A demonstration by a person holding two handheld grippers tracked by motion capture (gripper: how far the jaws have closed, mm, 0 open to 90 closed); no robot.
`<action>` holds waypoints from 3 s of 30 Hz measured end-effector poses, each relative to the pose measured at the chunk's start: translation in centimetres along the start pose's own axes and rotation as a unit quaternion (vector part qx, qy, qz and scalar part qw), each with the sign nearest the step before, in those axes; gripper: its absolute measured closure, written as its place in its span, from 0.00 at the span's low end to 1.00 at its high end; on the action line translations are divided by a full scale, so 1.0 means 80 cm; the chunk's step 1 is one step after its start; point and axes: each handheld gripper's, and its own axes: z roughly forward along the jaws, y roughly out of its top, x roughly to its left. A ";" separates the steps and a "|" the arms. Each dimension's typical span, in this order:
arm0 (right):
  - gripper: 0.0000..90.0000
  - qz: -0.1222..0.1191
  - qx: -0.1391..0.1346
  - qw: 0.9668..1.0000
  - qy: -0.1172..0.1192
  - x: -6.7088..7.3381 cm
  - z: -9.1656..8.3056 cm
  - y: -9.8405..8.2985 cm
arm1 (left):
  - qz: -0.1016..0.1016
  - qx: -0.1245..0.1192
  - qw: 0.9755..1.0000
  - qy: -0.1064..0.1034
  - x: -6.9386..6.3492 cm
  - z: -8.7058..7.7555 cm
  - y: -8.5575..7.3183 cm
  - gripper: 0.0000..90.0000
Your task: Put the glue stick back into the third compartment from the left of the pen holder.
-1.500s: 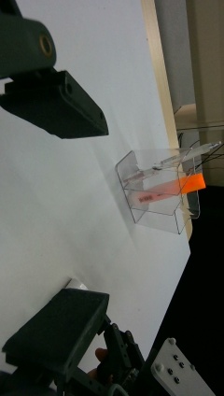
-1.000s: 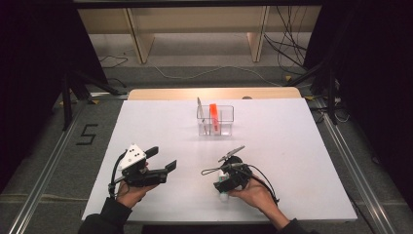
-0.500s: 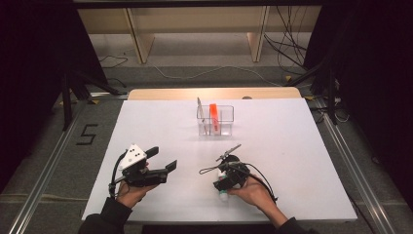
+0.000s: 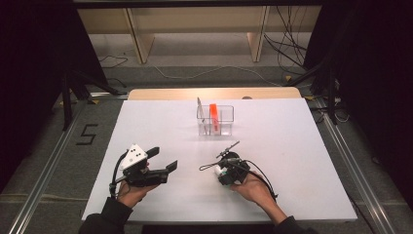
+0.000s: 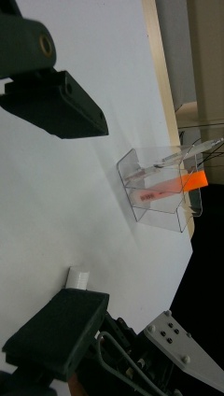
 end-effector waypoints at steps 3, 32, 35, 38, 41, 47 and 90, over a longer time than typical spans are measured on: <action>0.73 -0.010 -0.001 1.000 -0.008 0.002 0.000 0.000 | 0.000 0.000 1.000 0.000 0.000 0.000 0.000 0.18; 0.74 -0.022 -0.155 0.988 0.008 -0.023 -0.035 -0.001 | 0.000 -0.006 1.000 0.002 0.000 -0.002 0.001 0.18; 0.74 -0.018 -0.169 0.985 0.011 -0.026 -0.038 -0.001 | 0.001 -0.006 1.000 0.002 0.000 -0.003 0.001 0.18; 0.73 -0.019 -0.182 0.983 0.010 -0.029 -0.041 -0.001 | 0.000 -0.006 1.000 0.002 0.000 -0.003 0.001 0.18; 0.74 -0.018 -0.191 0.981 0.009 -0.031 -0.043 -0.002 | 0.000 -0.007 1.000 0.002 0.000 -0.003 0.001 0.18; 0.74 -0.016 -0.217 0.976 0.008 -0.036 -0.049 -0.001 | 0.000 -0.009 1.000 0.002 0.000 -0.003 0.001 0.18; 0.73 0.069 -0.371 0.926 -0.031 -0.121 -0.067 0.093 | -0.014 -0.021 1.000 0.004 0.003 -0.004 0.002 0.18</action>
